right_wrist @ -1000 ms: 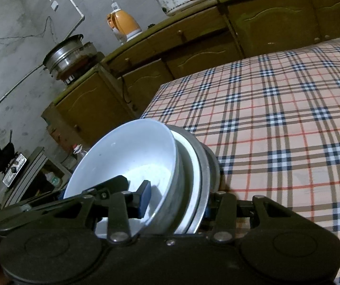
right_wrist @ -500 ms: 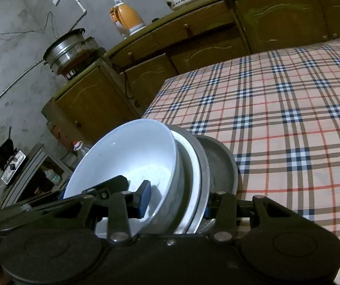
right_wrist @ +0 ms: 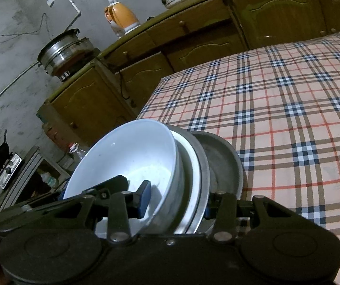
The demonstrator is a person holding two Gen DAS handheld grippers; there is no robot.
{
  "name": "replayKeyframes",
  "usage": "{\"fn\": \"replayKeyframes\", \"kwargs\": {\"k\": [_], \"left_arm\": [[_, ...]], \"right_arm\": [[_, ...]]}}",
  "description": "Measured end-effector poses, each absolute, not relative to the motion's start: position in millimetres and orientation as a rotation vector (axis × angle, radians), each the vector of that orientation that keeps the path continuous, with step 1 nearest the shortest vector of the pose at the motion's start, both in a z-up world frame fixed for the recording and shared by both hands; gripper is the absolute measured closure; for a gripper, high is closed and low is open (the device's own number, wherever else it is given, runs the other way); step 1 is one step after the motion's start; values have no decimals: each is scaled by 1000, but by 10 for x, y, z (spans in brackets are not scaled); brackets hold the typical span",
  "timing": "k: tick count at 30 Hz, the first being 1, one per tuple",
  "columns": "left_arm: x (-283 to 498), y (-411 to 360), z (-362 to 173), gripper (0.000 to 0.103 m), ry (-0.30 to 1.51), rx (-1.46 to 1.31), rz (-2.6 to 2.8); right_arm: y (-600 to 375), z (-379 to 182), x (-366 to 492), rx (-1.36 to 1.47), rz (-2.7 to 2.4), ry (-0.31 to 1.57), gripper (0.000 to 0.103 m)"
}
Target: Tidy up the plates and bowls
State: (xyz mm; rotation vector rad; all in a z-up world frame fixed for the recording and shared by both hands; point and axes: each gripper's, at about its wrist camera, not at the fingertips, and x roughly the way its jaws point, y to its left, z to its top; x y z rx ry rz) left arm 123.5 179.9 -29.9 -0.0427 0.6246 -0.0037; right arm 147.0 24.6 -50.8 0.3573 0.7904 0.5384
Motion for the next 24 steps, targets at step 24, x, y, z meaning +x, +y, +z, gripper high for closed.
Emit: {"fn": "replayKeyframes", "kwargs": {"k": [24], "left_arm": [[1336,1917,-396,43,588,-43,-24]], "right_arm": [[431,-645,1563,357,494,756,51]]}}
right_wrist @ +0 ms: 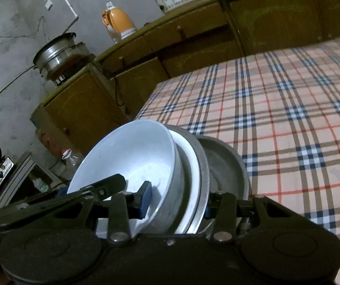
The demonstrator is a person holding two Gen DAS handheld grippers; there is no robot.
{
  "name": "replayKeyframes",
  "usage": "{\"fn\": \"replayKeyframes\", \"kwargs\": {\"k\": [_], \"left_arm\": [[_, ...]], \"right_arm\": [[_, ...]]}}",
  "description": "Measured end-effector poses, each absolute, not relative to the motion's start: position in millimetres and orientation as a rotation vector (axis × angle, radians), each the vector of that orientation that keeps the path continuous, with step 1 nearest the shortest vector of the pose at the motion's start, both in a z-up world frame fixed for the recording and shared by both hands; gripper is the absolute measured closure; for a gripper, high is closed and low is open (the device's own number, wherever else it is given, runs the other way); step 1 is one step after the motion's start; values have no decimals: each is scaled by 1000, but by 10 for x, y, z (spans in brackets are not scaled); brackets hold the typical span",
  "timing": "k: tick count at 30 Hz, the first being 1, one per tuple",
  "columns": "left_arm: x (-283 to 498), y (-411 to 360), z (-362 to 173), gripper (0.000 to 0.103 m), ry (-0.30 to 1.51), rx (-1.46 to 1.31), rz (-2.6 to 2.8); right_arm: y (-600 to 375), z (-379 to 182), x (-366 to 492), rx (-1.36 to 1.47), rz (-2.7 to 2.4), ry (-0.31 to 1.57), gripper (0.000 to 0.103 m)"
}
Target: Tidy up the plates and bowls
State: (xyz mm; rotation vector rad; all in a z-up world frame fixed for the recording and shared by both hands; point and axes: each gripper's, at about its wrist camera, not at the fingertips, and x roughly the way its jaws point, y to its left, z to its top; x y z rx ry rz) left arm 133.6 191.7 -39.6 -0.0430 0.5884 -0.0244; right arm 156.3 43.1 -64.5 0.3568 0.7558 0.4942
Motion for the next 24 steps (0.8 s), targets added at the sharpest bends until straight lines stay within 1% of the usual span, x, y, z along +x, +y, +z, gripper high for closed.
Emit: {"fn": "replayKeyframes", "kwargs": {"k": [24], "left_arm": [[1478,2024,-476,44,585,-59,-20]], "right_arm": [[514,-765,1683,361,498,773,51]]}}
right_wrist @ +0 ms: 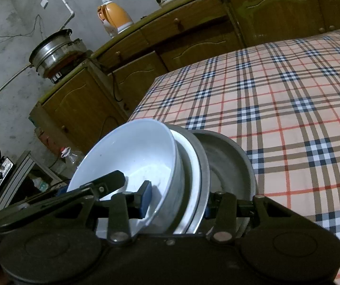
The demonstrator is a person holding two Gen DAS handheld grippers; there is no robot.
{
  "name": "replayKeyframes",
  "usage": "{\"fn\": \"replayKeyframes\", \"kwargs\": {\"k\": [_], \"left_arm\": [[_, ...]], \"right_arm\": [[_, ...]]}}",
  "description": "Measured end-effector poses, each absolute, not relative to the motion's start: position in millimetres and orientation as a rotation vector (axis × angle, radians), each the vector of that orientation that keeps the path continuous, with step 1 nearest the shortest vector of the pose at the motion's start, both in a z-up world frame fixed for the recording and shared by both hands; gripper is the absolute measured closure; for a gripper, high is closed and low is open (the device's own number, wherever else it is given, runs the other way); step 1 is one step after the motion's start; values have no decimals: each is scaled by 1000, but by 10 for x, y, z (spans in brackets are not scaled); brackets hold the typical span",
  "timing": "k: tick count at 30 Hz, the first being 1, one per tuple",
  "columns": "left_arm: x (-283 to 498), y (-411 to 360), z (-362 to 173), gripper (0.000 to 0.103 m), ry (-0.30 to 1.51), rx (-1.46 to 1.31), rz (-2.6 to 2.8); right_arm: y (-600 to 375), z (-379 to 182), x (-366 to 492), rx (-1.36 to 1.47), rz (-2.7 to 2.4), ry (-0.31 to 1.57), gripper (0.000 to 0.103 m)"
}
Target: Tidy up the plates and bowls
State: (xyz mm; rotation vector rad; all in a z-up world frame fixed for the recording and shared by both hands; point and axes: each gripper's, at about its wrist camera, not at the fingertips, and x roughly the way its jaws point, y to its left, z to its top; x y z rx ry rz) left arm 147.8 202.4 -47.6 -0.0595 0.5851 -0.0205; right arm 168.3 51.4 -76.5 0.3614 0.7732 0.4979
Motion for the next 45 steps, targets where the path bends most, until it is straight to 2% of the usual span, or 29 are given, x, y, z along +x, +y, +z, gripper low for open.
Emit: {"fn": "replayKeyframes", "kwargs": {"k": [15,45], "left_arm": [[1603,2077,-479,44,561,-85,-33],[1674,2096,-660,42,636,-71,-14]], "right_arm": [[553,-784,1816,376,496,769,51],[607,-872,1887,318,495,791,51]]}}
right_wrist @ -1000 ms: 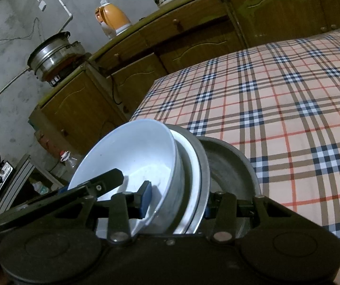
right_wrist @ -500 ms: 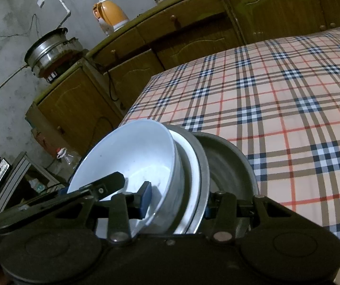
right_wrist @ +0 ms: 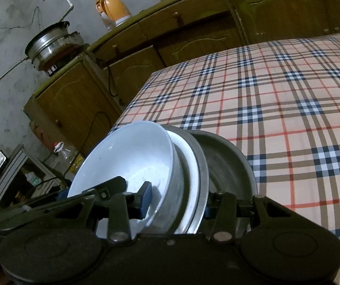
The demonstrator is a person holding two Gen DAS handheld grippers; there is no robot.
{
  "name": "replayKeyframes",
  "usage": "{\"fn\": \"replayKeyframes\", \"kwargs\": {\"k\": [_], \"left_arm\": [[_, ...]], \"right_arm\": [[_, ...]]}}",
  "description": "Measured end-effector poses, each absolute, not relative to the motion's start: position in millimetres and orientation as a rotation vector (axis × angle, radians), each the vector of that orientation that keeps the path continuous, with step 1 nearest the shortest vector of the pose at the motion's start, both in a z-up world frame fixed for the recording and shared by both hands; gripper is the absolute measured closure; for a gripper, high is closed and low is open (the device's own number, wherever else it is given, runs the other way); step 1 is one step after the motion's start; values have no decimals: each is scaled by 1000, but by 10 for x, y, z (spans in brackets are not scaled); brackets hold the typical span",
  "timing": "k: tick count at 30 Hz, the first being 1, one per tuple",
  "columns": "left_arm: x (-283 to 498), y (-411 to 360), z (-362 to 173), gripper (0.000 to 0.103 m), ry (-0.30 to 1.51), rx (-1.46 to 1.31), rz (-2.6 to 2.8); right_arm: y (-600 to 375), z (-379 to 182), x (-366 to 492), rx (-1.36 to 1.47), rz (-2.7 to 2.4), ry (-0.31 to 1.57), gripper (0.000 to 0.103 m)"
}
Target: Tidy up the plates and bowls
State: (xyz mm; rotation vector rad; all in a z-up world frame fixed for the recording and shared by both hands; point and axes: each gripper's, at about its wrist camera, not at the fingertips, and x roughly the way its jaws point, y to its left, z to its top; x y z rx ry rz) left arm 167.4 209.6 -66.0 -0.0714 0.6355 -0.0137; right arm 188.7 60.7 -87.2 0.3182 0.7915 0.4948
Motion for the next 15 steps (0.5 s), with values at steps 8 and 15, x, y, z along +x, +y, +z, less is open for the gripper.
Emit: {"fn": "replayKeyframes", "kwargs": {"k": [8,15], "left_arm": [[1691,2110,-682,42,643,-78,-5],[1691,2099,-687,42,638,-76,1]], "right_arm": [[633,-893,1899,297,505,799,52],[638,-895,1924,290,513,803,52]]}}
